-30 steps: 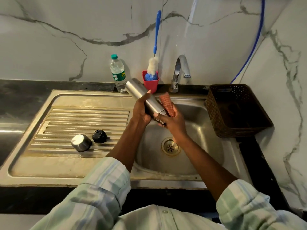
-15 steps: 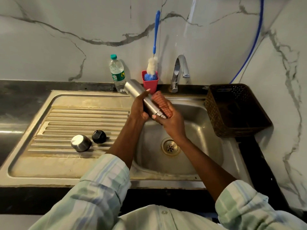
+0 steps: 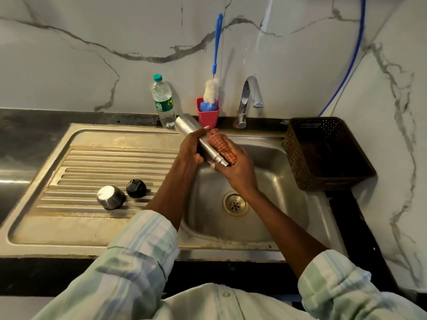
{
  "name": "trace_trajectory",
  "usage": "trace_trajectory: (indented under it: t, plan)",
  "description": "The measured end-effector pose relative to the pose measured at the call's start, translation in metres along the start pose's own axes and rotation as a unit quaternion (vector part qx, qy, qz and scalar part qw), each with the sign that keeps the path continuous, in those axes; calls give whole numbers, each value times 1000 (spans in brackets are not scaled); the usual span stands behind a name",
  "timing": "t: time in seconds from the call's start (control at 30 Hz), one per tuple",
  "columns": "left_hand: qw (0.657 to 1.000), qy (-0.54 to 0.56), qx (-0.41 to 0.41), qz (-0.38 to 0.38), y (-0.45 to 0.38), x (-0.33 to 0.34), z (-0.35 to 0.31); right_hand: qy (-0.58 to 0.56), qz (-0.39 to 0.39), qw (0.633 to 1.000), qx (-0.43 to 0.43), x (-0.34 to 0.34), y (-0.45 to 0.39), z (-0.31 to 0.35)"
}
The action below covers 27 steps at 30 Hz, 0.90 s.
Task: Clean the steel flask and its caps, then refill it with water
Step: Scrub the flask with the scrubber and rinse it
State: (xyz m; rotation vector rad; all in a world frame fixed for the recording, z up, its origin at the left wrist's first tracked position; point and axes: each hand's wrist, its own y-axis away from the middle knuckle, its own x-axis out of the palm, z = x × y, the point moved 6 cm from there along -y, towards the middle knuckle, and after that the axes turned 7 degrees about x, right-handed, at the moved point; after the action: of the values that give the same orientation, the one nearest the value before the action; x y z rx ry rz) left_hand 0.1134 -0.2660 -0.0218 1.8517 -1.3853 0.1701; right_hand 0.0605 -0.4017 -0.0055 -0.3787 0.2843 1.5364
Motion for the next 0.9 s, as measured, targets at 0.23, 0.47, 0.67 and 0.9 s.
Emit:
trace_trajectory:
  t: [0.23,0.47,0.67,0.9]
  plan:
    - [984,113,103,96,0,0,5,-580,145,710,372,20,9,-14]
    - [1000,8,23,-3,-5,-5,-8,37,-14,999,-36,-10,-5,6]
    - [990,73,116,24,3,3,-3,-551,142,726,385,22,7,-30]
    - [990,-18,134,25,-1,-10,1,-174,-47,965,192,-2,4,-25]
